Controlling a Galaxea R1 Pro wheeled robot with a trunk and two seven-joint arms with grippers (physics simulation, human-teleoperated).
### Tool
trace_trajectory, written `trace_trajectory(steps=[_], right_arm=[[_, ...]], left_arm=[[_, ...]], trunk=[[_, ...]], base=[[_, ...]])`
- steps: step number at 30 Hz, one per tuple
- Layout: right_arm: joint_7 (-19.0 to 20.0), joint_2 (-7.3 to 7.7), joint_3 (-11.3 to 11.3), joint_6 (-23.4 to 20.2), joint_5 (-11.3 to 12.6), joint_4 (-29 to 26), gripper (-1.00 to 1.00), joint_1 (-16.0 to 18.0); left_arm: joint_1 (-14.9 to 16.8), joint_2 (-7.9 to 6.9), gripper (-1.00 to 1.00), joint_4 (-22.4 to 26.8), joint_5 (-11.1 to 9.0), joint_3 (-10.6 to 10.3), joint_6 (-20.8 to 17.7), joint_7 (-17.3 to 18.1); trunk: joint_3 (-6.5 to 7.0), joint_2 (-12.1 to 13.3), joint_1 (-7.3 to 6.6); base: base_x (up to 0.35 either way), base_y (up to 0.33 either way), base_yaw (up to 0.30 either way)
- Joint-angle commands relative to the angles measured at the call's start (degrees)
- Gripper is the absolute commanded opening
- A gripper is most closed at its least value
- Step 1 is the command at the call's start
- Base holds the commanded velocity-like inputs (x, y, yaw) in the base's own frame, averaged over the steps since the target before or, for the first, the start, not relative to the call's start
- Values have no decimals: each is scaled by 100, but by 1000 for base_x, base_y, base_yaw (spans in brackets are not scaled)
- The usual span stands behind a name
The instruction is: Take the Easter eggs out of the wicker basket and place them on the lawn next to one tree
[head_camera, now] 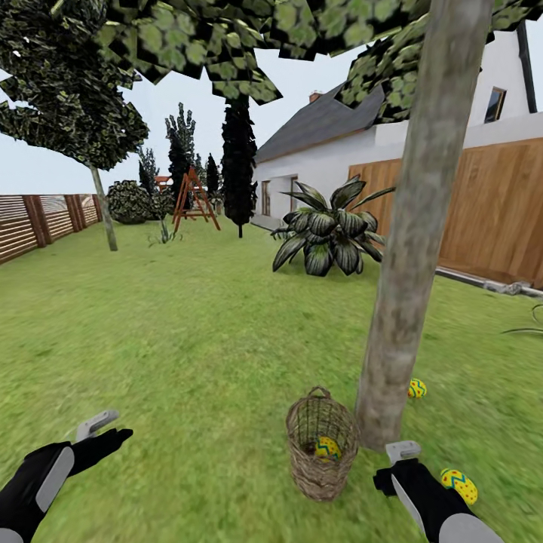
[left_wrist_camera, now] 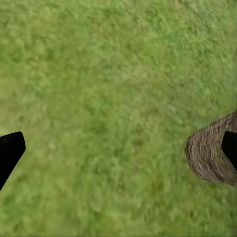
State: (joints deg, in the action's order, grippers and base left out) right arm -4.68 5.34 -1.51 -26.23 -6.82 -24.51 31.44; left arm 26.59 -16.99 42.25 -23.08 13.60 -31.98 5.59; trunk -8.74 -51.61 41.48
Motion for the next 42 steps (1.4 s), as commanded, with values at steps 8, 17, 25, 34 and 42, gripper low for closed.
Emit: trace_trajectory(steps=[8,17,25,34,42], right_arm=[[2,2,-16,-40,-47,-10,100,2],[2,45,-16,-40,-47,-10,100,2],[2,54,-16,-41,-47,-10,100,2],[2,69,-13,-42,-47,-10,100,2],[31,199,-16,-100,-47,-8,100,2]], left_arm=[[4,3,100,-9,-20,35,-36,21],[4,9,100,-20,-22,37,-36,21],[4,12,100,-23,-22,37,-36,21],[4,28,100,-23,-21,23,-36,21],[4,63,100,-118,-21,4,-36,21]], trunk=[[28,77,-40],[28,77,-40],[28,77,-40],[28,77,-40],[28,77,-40]], base=[[346,78,0],[247,235,0],[146,312,0],[227,283,0],[274,249,0]])
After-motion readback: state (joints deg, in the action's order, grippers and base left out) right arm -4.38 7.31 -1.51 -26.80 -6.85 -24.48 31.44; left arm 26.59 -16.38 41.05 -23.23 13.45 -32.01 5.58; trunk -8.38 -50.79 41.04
